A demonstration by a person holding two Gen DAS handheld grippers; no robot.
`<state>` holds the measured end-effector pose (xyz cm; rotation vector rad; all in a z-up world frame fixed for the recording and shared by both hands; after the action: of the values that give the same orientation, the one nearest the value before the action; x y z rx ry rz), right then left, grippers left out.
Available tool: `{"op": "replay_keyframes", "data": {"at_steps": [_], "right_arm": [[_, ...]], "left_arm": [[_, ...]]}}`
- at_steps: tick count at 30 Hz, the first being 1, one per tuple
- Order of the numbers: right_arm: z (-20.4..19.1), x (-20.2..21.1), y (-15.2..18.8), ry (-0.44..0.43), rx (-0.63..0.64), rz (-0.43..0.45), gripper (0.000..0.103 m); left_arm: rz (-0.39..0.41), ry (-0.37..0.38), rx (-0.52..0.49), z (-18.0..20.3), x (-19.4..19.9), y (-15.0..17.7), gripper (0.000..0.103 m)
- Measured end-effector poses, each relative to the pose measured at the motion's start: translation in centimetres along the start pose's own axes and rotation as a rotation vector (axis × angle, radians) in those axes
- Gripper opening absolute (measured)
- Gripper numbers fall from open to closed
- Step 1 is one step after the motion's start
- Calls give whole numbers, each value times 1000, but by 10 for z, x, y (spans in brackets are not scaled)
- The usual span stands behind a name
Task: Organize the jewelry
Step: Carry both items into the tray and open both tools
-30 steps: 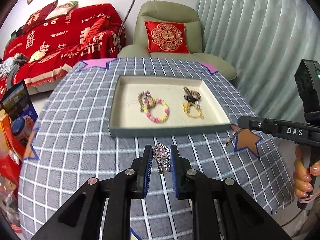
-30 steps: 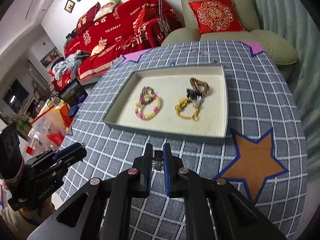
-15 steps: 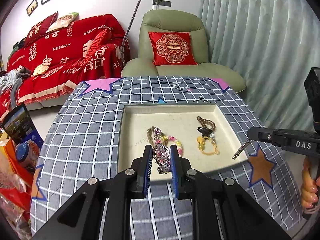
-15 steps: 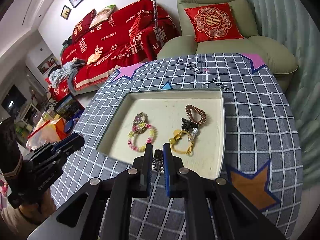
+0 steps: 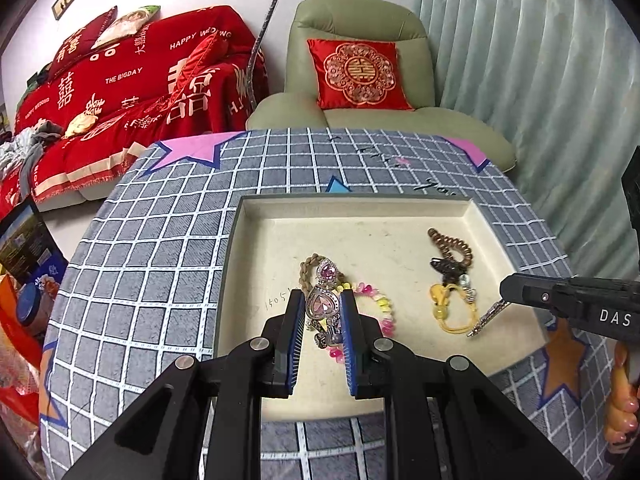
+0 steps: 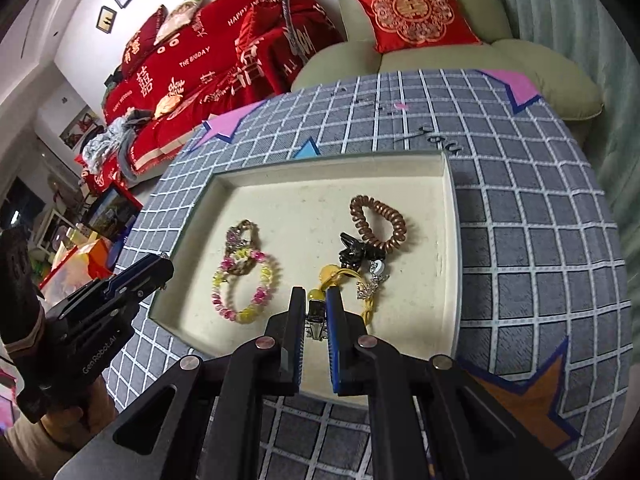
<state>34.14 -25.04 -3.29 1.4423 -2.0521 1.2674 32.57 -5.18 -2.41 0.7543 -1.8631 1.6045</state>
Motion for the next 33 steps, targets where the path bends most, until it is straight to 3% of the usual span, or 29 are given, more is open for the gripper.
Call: {"op": "replay_keyframes", "data": {"at_steps": [11,28,31,33], "right_arm": [[25,-23,-7,31,-47,6,12],[43,-45,-3,64,-86,4,13],[44,-44,-2,59,-96,7,21],[42,-42,-3,59,-93,13,42]], "left_arm": [[-47,-39,-22,11,-39,7,27],[-57,-87,-43,16,-52,11,28],[-54,-96,-46,16,-51,10,28],[-47,-102,-48,15,-48,8,28]]}}
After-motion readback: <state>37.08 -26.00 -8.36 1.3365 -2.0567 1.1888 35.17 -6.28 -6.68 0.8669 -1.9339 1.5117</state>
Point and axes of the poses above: each gripper's, at about its wrist camera, not at the fingertips, and x roughly against the way its jaws point, z to its right, y to its underside, the point moved 6 cm from there along -x, roughly the way its jaws point, and after that the axes turned 15 degrees about -y, right-handed, at the moved point
